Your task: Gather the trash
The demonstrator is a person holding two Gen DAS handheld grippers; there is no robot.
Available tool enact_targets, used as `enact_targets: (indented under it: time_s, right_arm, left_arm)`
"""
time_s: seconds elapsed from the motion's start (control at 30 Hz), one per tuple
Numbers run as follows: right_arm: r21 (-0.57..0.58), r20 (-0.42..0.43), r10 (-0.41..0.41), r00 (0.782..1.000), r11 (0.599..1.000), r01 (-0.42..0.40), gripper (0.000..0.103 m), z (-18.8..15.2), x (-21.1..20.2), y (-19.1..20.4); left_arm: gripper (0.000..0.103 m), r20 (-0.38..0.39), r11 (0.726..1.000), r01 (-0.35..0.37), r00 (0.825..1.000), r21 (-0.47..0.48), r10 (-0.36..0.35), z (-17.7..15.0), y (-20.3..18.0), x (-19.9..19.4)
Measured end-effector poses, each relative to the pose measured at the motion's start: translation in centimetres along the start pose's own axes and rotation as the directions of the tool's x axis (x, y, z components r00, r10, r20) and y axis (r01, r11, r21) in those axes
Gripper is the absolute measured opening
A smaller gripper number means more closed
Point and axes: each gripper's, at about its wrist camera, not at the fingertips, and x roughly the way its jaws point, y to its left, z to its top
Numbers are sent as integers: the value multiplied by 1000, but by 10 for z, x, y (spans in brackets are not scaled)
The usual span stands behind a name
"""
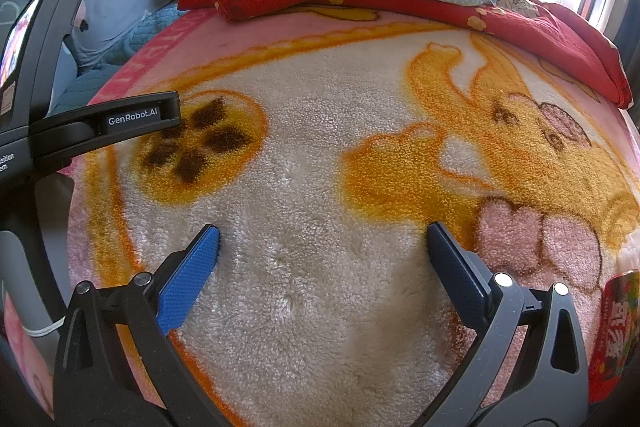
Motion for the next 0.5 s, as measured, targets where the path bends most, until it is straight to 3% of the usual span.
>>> enact_targets:
  time_s: [0.5]
  right_arm:
    - [0,0,0,1000,1000,0,94,0,0,0]
  left_arm:
    - [98,0,1000,0,1000,0,0,-2,-2,0]
